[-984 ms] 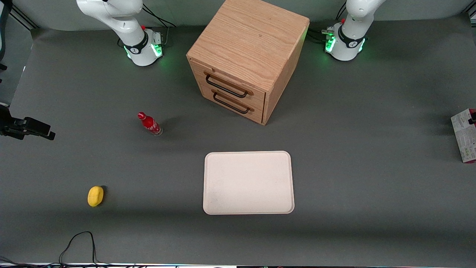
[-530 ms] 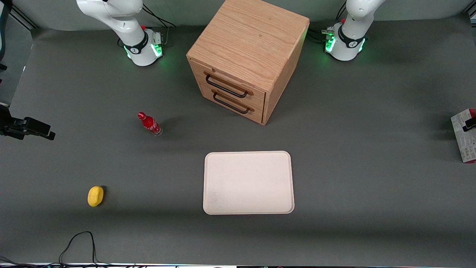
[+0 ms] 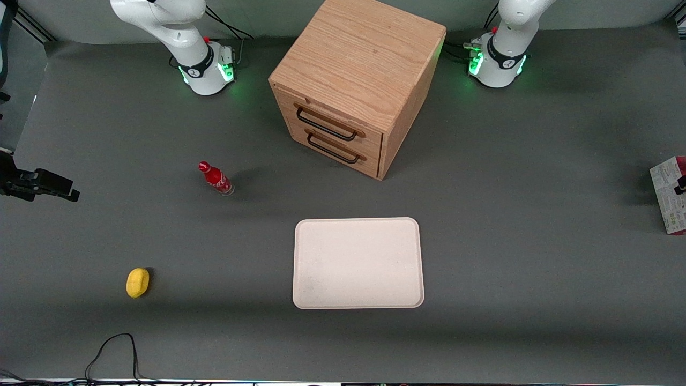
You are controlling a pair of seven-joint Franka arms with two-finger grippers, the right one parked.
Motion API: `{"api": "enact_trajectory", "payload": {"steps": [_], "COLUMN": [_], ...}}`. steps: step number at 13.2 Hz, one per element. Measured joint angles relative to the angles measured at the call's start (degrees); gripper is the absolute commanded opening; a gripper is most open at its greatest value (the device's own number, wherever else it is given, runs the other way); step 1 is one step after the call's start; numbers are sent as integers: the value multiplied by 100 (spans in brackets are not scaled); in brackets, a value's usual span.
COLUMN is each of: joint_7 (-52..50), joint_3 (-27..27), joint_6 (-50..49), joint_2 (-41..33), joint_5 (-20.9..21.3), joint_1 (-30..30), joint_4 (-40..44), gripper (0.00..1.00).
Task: Place red cookie box on tray
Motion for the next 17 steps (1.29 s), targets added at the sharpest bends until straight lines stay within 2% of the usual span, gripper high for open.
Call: {"api": "enact_trajectory", "payload": {"steps": [1, 3, 4, 12, 14, 17], "joint_7": [0, 0, 0, 1, 1, 1], "joint_3": [1, 1, 1, 6, 7, 16], "joint_6": [0, 2, 2, -55, -522, -1916], "joint_2": [23, 73, 80, 73, 18, -252], "joint_5": [0, 0, 0, 0, 0, 72], "joint_1": [0, -2, -2, -3, -4, -4], "joint_4": [0, 2, 2, 175, 526, 1454], "gripper": [35, 8, 0, 0, 0, 0]}}
